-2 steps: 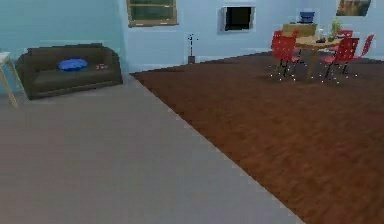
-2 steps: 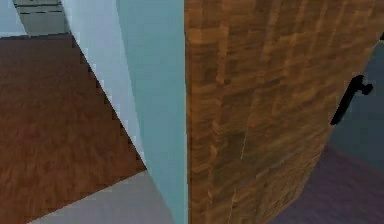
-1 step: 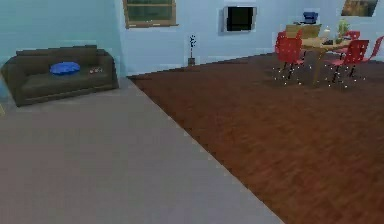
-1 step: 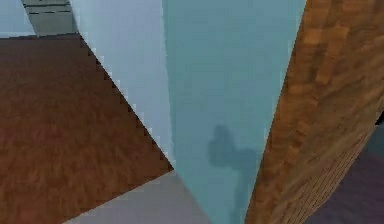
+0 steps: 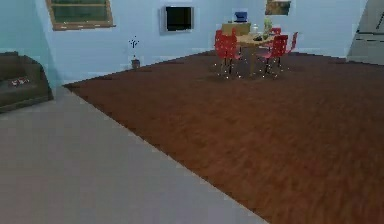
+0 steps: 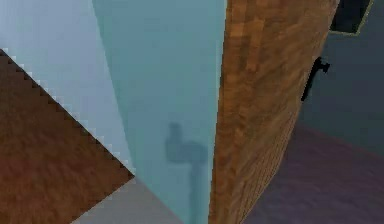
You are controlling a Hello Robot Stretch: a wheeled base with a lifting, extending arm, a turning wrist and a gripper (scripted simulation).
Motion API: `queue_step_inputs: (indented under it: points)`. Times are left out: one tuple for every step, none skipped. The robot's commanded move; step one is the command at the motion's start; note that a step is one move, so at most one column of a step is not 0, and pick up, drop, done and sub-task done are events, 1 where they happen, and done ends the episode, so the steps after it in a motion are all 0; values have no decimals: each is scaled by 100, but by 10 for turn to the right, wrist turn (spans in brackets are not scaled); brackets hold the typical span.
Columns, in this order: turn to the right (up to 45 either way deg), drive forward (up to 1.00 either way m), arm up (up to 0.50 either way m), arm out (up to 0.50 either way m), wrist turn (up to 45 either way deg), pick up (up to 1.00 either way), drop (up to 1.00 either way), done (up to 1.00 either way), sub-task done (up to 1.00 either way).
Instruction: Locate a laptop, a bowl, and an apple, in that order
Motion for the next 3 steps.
queue_step_inputs:
  points:
    - [0,100,0,0,0,0,0,0,0]
    - [0,100,0,0,0,0,0,0,0]
    - [0,100,0,0,0,0,0,0,0]
